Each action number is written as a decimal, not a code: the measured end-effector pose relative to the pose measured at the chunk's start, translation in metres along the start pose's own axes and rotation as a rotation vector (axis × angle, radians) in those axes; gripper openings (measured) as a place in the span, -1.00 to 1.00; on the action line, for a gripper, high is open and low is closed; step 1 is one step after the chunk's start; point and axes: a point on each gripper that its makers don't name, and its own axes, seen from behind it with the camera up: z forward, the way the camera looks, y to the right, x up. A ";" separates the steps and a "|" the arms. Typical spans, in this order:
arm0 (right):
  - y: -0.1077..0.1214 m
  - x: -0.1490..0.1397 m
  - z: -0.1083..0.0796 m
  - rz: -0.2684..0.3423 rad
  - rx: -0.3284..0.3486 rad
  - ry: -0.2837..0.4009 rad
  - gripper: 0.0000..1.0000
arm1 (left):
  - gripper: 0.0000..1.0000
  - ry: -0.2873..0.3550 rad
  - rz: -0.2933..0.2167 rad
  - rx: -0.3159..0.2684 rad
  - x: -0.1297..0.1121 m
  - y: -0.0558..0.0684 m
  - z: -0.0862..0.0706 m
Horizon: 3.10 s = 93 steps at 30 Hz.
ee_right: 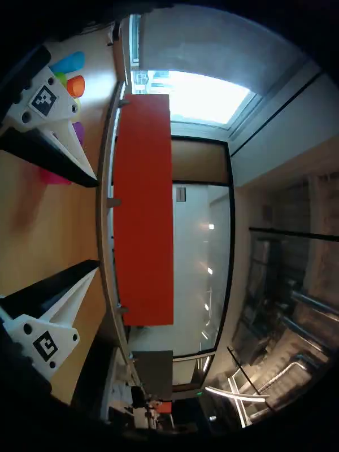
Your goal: Pour water
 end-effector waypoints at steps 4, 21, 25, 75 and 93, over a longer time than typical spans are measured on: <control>0.000 -0.019 -0.001 0.015 0.003 -0.026 0.98 | 0.71 0.000 0.000 0.000 0.000 0.000 0.000; -0.004 -0.055 -0.003 0.002 0.008 -0.064 0.98 | 0.71 0.000 0.000 0.000 0.000 0.001 0.000; -0.003 -0.058 -0.002 0.002 0.006 -0.074 0.98 | 0.71 0.000 0.000 0.000 0.000 0.001 0.000; -0.008 -0.065 -0.004 -0.019 0.012 -0.099 0.99 | 0.71 0.000 0.000 0.000 0.000 0.001 0.000; -0.008 -0.065 -0.004 -0.019 0.012 -0.099 0.99 | 0.71 0.000 0.000 0.000 0.000 0.001 0.000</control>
